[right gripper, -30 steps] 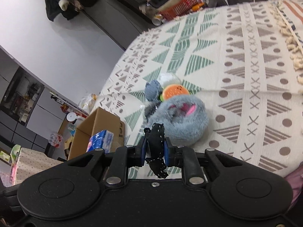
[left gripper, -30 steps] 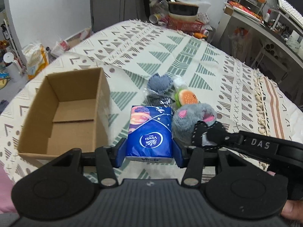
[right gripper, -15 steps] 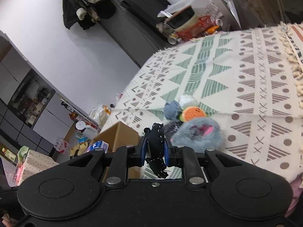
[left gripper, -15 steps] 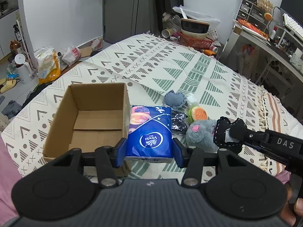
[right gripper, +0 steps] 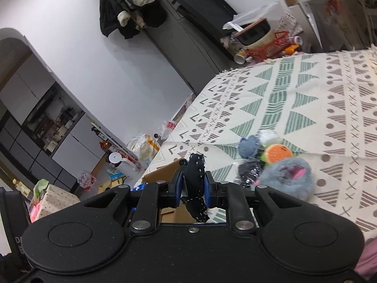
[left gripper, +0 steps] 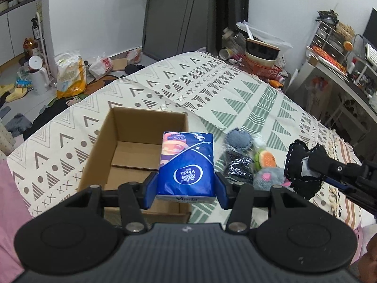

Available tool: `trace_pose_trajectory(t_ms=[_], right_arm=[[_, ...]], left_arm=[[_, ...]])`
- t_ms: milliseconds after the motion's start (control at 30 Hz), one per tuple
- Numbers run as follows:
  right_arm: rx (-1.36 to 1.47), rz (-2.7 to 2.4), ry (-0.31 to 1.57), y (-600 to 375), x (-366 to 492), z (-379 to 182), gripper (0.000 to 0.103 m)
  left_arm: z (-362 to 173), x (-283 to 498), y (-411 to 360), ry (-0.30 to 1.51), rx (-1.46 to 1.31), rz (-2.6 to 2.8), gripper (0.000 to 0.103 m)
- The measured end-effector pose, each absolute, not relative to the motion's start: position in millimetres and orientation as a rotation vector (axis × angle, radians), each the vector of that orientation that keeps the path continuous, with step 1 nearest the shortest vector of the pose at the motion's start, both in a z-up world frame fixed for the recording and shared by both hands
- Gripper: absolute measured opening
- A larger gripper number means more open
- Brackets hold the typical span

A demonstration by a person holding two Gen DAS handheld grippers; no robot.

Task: Organize soft objects
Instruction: 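Carry the tissue pack into the box and open the left gripper, then lower the black scrunchie into the box and open the right gripper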

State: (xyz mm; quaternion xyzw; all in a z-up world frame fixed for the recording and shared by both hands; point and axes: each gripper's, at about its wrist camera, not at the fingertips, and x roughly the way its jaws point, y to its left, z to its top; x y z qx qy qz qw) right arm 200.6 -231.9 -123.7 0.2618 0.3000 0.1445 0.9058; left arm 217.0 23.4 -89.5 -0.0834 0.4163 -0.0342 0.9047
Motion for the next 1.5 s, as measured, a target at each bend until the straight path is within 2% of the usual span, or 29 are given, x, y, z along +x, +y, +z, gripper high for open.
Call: trace_pose_trajectory(t_ms=[433,767,1133,1233,1300,1400,1467,1500], right_arm=[[0.509,0.312,0.617,-185,219,-115,0.019],[0.454,0.360,0.697,-128,241,-137,0.019],[0.456,0.356,0.761,-91,250,-157,0.019],[0.461,0.363,0.773,-87,253,-159,0.024],[0.463,0.383,0.789,-85,253,-158,0.025],[0.466,0.398,0.800,-86,249,-156,0.027],[0.450,0.398,0.787,-89,243,-150,0.028],[0.440,0.397,0.779,-92,241,-147,0.028]], left_arm=[[-112,236,79,0.869,-0.242,-0.007,0.050],[-141,244,117,0.929,-0.309,0.033,0.050],[-139,237,147,0.942,-0.315,0.042,0.054],[-135,233,154,0.944,-0.313,0.058,0.055],[-132,231,157,0.939,-0.321,0.071,0.057],[-126,227,157,0.924,-0.316,0.084,0.064],[-121,225,155,0.927,-0.301,0.093,0.075],[-119,225,154,0.931,-0.295,0.098,0.077]])
